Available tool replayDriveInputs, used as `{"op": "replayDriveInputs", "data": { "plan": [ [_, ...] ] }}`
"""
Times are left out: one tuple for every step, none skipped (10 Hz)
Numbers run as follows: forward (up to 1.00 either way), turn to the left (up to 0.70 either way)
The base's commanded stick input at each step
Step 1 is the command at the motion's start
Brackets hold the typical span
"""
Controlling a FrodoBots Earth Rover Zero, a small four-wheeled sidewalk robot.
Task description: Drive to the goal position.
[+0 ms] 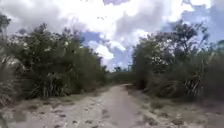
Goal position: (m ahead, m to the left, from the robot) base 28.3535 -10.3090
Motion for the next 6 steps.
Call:
{"op": "replayDriveInputs", "data": {
  "plan": [
    [0.70,0.00],
    [0.70,0.00],
    [0.70,0.00],
    [0.70,0.00],
    [0.70,0.00],
    [0.70,0.00]
  ]
}}
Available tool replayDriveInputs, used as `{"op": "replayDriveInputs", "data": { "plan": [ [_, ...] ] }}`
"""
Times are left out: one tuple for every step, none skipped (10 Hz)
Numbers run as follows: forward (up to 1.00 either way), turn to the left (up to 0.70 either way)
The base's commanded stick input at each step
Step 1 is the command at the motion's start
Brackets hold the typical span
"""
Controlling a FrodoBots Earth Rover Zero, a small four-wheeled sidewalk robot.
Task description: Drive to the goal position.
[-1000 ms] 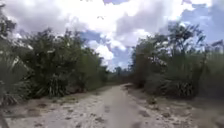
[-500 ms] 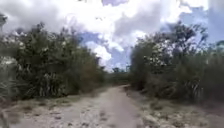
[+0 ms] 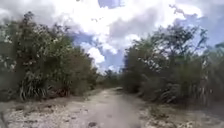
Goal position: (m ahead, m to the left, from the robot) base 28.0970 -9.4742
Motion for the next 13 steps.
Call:
{"op": "replayDriveInputs", "data": {
  "plan": [
    [0.70,0.00],
    [0.70,0.00],
    [0.70,0.00],
    [0.70,0.00],
    [0.70,0.00],
    [0.70,0.00],
    [0.70,0.00],
    [0.70,0.00],
    [0.70,0.00],
    [0.70,0.00],
    [0.70,0.00],
    [0.70,0.00],
    [0.70,0.00]
  ]
}}
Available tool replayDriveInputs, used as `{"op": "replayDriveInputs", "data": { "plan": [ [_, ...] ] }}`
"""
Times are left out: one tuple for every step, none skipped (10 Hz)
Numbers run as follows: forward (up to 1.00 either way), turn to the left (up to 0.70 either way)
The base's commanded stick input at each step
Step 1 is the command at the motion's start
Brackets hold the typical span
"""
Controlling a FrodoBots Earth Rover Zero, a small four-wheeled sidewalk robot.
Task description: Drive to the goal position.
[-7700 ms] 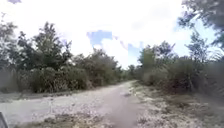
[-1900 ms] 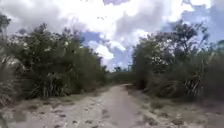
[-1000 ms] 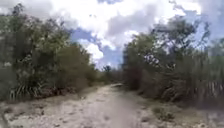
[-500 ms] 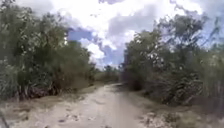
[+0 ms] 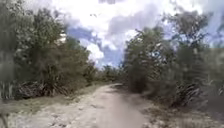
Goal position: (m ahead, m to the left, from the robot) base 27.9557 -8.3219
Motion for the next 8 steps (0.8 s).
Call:
{"op": "replayDriveInputs", "data": {
  "plan": [
    [0.70,0.00],
    [0.70,0.00],
    [0.70,0.00],
    [0.70,0.00],
    [0.70,0.00],
    [0.70,0.00],
    [0.70,0.00],
    [0.70,0.00]
  ]
}}
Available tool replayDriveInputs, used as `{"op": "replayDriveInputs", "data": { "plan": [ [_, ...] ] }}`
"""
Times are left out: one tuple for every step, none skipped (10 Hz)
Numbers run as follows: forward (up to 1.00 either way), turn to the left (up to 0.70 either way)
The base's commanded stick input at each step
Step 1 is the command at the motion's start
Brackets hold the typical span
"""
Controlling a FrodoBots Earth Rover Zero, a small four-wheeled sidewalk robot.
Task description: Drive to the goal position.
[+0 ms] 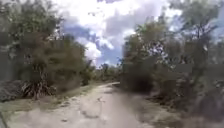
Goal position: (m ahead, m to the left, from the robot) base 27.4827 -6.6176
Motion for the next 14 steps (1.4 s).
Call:
{"op": "replayDriveInputs", "data": {
  "plan": [
    [0.70,0.00],
    [0.70,0.00],
    [0.70,0.00],
    [0.70,0.00],
    [0.70,0.00],
    [0.70,0.00],
    [0.70,0.00],
    [0.70,0.00],
    [0.70,0.00],
    [0.70,0.00],
    [0.70,0.00],
    [0.70,0.00],
    [0.70,0.00],
    [0.70,0.00]
  ]
}}
